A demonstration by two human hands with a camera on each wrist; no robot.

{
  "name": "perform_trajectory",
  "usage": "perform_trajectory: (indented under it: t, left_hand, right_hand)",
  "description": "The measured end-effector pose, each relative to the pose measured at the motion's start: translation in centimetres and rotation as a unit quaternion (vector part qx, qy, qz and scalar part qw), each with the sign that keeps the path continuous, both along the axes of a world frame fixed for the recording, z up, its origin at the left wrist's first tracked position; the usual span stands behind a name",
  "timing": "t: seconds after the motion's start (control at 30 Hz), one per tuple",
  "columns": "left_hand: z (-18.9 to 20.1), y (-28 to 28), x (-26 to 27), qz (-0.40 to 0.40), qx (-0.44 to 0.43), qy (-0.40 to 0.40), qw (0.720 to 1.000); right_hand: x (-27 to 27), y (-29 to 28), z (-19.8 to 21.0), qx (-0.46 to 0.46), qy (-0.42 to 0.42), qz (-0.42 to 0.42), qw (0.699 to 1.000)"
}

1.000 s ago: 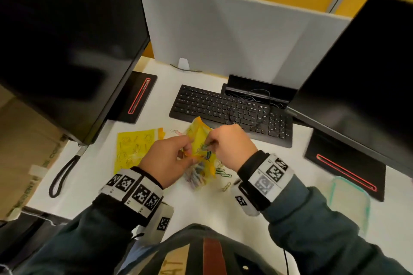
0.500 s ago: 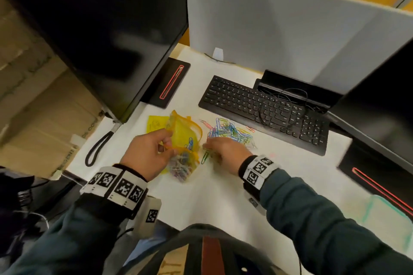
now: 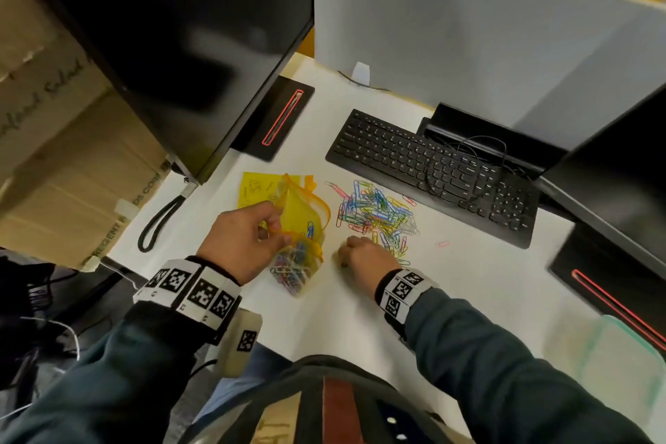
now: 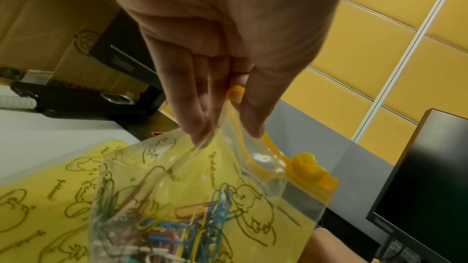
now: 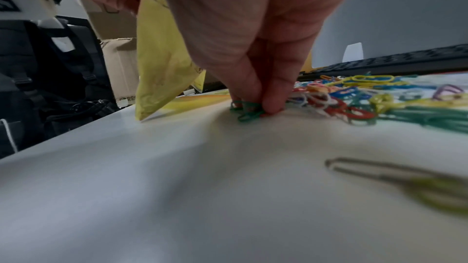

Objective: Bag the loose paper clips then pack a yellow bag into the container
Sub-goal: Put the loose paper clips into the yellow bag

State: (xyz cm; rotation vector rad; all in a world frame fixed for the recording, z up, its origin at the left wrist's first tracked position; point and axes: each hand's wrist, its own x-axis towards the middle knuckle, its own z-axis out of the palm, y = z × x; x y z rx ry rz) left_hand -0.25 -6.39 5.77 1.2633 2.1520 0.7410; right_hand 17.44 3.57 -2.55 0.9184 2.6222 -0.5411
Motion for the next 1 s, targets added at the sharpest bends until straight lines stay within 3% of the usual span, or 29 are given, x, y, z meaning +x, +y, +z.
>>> perform_trajectory:
  t: [0.13, 0.2, 0.23, 0.3, 0.37, 0.43, 0.57, 0.73, 0.77, 0.87, 0.93, 1.0]
  left_hand:
    - [-0.2, 0.1, 0.2, -0.005, 0.001, -0.01, 1.0]
    - [-0.1, 0.2, 0.3, -0.012, 0.0, -0.021, 1.0]
    - [-0.1, 0.2, 0.4, -0.018, 0.0, -0.026, 0.999]
    - [0.1, 0.5, 0.7, -0.03, 0.005, -0.033, 0.999]
    - [0.3, 1.0, 1.3, -0.044, 0.011, -0.037, 0.998]
    - [0.4, 1.6, 2.0, -0.061, 0.013, -0.042, 0.997]
    - [0.4, 2.3, 2.8, -0.087, 0.008, -0.034, 0.996]
    - [0.4, 2.6, 2.9, -0.106, 0.007, -0.031, 0.994]
    - [0.4, 2.6, 2.9, -0.105, 0.006, -0.032, 0.994]
    - [0.5, 2.6, 2.8, -0.101, 0.001, -0.032, 0.994]
    - [0.4, 2.6, 2.7, -0.098, -0.002, -0.035, 0.995]
    - [0.3, 2.7, 2.5, -0.093, -0.002, -0.035, 0.995]
  right_hand:
    - [1.0, 0.9, 0.3, -0.042, 0.051, -0.11, 0.992]
    - [1.7, 1.5, 1.2, -0.077, 0.137, -0.214, 0.964]
    - [1.9, 1.8, 2.1, -0.097, 0.196, -0.273, 0.937]
    - [2.2, 2.4, 4.7, -0.176, 0.318, -0.369, 0.855]
    - [1.9, 2.6, 8.0, -0.272, 0.425, -0.388, 0.772]
    - [1.1, 2.7, 10.5, -0.305, 0.482, -0.356, 0.741]
    - [-0.3, 2.2, 11.4, -0.324, 0.497, -0.312, 0.742]
    - [1.0, 3.2, 9.4, -0.318, 0.502, -0.356, 0.721]
    - [1.6, 3.6, 8.6, -0.294, 0.486, -0.366, 0.737]
    - [3.9, 4.6, 5.2, -0.16, 0.332, -0.397, 0.84]
    - [4.7, 4.0, 3.1, -0.128, 0.249, -0.425, 0.861]
    - [4.7, 3.4, 2.1, -0.105, 0.252, -0.423, 0.864]
